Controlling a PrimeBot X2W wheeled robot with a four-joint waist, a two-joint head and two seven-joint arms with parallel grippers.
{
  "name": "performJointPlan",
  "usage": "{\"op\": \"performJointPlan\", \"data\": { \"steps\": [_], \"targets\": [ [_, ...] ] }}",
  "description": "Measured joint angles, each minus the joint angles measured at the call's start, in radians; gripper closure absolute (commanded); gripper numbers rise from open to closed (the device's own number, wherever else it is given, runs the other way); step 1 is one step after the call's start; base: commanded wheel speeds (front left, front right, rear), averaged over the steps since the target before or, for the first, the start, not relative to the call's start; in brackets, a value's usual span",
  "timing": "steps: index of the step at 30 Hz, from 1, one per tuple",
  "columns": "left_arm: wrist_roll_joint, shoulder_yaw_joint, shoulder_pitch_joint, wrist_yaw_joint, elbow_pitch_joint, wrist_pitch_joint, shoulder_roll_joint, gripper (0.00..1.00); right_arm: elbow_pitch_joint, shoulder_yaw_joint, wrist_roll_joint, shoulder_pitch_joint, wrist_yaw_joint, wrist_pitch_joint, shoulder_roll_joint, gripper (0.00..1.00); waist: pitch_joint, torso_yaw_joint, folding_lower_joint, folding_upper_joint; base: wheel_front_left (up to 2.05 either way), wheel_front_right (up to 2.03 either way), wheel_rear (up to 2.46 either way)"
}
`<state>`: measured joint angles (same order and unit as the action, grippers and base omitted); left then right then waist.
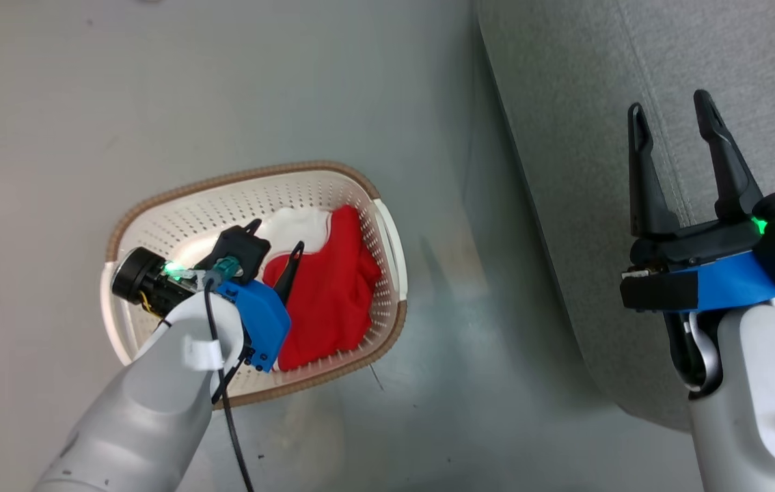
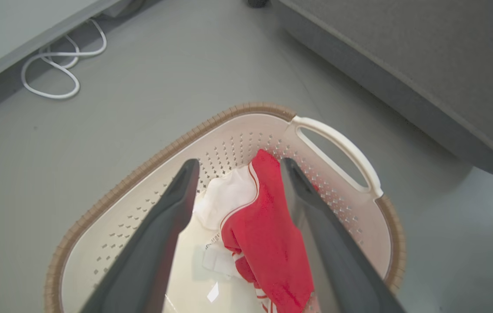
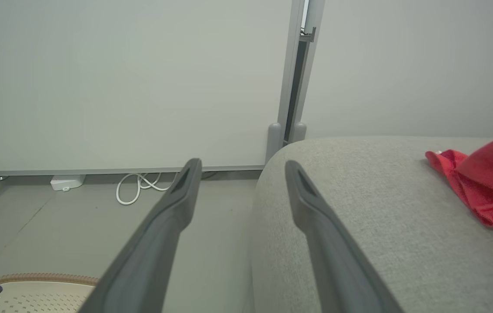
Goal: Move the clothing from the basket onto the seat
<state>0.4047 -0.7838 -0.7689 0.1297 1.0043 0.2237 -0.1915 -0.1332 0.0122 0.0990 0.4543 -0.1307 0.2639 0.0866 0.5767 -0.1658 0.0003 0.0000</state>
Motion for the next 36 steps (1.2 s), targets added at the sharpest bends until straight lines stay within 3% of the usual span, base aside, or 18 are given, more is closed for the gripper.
{"op": "performJointPlan", "data": {
  "steps": [15, 27, 36],
  "targets": [
    [0.255, -0.294, -0.153, 0.0, 0.049, -0.243, -0.071, 0.0, 0.049, 0.029, -0.002, 0.123, 0.0, 0.0, -0.005, 0.0, 0.227, -0.036, -0.0001, 0.0, 0.0, 0.0, 0.0],
    [0.498, -0.359, -0.201, 0.0, 0.042, -0.45, -0.095, 0.0, 0.079, 0.039, -0.008, 0.154, 0.0, 0.0, 0.0, 0.0, 0.33, -0.036, -0.0002, 0.0, 0.0, 0.0, 0.0],
    [0.646, -0.414, -0.218, 0.0, -0.058, -0.495, -0.131, 0.0, 0.087, 0.042, -0.007, 0.157, 0.0, 0.0, 0.0, 0.0, 0.371, -0.039, -0.0002, 0.0, 0.0, 0.0, 0.0]
  ]
}}
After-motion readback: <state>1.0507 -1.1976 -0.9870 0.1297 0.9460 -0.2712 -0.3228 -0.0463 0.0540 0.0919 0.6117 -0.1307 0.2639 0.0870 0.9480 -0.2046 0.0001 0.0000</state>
